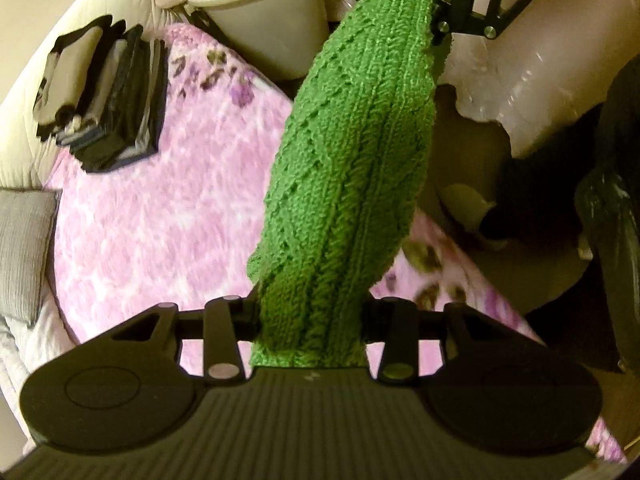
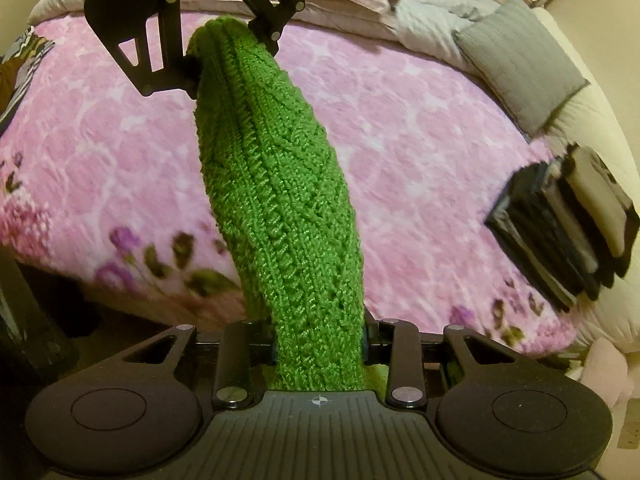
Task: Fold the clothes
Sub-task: 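Carry the hanging green vest with both grippers toward the clothes stack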
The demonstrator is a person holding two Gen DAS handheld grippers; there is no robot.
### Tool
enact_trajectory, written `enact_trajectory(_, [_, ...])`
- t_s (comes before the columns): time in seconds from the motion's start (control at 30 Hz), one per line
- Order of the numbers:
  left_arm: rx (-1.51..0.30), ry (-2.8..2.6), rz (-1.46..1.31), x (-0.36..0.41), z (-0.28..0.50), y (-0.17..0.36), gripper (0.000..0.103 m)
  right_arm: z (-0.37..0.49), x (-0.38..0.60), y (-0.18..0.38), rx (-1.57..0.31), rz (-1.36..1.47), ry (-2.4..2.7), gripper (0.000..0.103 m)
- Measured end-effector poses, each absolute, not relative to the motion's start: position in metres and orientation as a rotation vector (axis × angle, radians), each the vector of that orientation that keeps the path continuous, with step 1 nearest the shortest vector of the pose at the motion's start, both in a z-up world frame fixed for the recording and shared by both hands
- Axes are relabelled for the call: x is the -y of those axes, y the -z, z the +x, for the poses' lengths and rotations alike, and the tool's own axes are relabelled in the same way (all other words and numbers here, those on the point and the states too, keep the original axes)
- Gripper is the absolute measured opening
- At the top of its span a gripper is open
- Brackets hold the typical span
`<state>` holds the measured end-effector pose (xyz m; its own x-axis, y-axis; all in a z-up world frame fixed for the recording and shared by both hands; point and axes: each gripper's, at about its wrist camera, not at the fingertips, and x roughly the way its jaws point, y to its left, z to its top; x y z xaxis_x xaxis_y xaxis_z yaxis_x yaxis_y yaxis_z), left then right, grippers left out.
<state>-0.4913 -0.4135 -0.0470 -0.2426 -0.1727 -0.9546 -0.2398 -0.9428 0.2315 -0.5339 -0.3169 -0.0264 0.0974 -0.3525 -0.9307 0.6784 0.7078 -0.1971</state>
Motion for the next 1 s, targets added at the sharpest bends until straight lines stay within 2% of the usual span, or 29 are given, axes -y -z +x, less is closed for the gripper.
enact_trajectory(0.27, [-0.550, -2.396, -1.854, 0.422, -0.600, 0.042, 0.037, -0.641, 0.335, 0.008, -1.272, 0.323, 0.820, 0.030])
enact_trajectory(0.57, [-0.572, -2.383, -1.791, 0.457, -0.680, 0.036, 0.037, -0.713, 0.379, -0.010, -1.290, 0.325, 0.855, 0.030])
enact_trajectory(0.8, [-0.578, -2.415, -1.727, 0.518, -0.734, 0.021, 0.036, -0.758, 0.443, -0.026, -1.293, 0.324, 0.863, 0.030])
enact_trajectory(1.0, [-0.577, -2.468, -1.697, 0.589, -0.775, -0.015, 0.036, -0.790, 0.517, -0.068, -1.297, 0.269, 0.881, 0.030])
